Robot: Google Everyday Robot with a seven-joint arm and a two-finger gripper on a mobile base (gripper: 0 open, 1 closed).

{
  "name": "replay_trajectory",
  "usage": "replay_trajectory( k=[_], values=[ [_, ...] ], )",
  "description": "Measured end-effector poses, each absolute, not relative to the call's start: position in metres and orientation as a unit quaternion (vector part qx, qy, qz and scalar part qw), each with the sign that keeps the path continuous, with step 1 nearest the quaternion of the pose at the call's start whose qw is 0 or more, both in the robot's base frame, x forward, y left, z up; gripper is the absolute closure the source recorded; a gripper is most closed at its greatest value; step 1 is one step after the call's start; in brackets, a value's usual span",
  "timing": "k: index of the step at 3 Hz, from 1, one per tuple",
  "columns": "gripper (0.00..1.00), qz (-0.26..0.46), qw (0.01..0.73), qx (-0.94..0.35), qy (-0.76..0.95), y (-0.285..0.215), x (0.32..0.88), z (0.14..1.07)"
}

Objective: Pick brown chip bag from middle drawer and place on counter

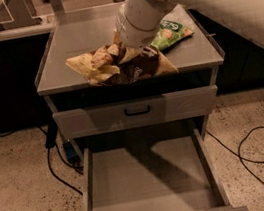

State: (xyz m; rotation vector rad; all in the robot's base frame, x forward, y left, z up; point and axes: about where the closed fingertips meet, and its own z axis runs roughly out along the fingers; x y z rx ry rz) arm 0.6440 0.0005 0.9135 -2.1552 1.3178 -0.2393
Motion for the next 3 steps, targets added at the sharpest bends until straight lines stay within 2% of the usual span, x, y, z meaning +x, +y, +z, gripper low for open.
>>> replay_trajectory(
  k=[3],
  values=[
    [1.0, -0.088, 0.332, -0.841, 0.419, 0.059, 0.72, 0.895]
  ],
)
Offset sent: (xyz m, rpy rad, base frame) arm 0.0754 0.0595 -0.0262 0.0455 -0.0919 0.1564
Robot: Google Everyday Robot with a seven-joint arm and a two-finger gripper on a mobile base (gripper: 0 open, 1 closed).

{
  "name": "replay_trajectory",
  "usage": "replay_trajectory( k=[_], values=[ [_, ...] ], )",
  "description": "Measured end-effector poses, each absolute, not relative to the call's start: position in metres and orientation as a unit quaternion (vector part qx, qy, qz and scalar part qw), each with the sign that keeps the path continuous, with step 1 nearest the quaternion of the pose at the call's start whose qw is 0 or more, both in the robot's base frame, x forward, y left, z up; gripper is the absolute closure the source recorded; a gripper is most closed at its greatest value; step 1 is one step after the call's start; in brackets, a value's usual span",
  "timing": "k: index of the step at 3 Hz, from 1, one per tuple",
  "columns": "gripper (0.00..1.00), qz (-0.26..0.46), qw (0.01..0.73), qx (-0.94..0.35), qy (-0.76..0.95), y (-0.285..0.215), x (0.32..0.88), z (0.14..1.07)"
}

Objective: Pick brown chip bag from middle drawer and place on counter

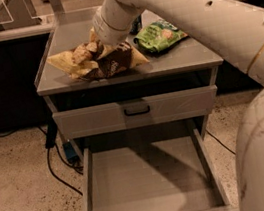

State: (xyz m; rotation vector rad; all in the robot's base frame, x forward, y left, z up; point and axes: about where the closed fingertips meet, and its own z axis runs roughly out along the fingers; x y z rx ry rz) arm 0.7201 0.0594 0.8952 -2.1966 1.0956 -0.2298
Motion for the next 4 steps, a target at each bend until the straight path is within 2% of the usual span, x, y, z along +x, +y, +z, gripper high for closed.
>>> replay_trajectory(
  k=[3, 4],
  values=[
    [1.0, -0.072, 0.335, -0.84, 0.422, 0.064, 0.742, 0.882],
    [0.82, -0.072, 0.335, -0.84, 0.422, 0.064, 0.742, 0.882]
  ],
)
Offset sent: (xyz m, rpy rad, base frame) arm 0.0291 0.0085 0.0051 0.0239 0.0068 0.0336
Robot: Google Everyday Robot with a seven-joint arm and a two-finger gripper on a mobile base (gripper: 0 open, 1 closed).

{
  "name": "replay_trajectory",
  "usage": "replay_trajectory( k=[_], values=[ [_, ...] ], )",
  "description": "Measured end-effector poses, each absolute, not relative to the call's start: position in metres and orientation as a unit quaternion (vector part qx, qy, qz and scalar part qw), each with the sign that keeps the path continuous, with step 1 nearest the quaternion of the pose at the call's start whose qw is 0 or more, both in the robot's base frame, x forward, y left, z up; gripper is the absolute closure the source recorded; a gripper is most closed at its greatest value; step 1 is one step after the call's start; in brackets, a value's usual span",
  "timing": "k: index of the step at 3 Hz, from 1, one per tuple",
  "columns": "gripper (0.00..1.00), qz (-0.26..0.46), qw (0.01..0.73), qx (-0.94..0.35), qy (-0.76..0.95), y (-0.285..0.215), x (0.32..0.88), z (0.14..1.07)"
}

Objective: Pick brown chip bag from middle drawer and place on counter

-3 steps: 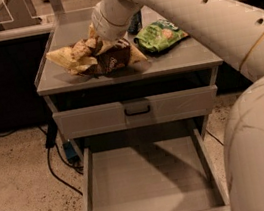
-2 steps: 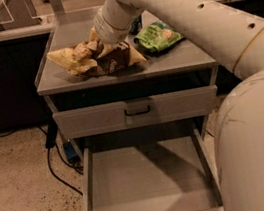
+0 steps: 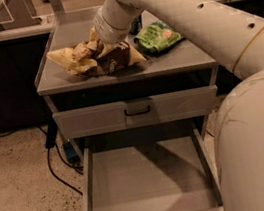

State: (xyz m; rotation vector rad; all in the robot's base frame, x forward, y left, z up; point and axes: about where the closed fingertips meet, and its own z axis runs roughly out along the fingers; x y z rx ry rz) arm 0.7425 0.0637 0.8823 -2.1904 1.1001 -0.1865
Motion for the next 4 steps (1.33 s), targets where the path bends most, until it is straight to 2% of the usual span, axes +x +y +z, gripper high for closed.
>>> replay_trajectory(
  k=[3, 4],
  values=[
    [0.11, -0.071, 0.335, -0.84, 0.422, 0.0638, 0.7425, 0.8822],
    [0.0, -0.071, 0.335, -0.84, 0.422, 0.0638, 0.7425, 0.8822]
  ],
)
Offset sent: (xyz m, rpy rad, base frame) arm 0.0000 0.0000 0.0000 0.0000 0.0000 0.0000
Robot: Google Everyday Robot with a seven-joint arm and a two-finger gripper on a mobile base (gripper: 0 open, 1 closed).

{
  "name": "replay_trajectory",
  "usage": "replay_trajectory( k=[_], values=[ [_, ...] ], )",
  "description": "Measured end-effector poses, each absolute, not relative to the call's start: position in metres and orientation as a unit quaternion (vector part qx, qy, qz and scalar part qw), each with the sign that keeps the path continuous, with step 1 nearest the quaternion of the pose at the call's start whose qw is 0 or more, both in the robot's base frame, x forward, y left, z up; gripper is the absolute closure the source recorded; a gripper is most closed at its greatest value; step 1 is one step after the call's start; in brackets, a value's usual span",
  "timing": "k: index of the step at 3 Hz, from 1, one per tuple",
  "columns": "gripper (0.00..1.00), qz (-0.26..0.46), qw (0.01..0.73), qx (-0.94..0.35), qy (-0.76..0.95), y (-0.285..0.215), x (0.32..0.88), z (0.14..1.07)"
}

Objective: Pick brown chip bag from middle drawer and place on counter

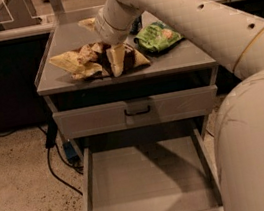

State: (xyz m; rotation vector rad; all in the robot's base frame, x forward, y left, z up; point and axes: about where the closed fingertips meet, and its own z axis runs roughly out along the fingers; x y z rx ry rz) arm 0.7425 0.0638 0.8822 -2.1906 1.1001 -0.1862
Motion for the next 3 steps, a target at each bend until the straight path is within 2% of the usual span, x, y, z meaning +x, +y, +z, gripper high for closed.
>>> replay_trajectory(
  k=[1, 3],
  values=[
    [0.0, -0.072, 0.335, -0.84, 0.422, 0.064, 0.742, 0.882],
    [0.0, -0.15, 0.334, -0.818, 0.443, 0.032, 0.734, 0.938]
  ],
)
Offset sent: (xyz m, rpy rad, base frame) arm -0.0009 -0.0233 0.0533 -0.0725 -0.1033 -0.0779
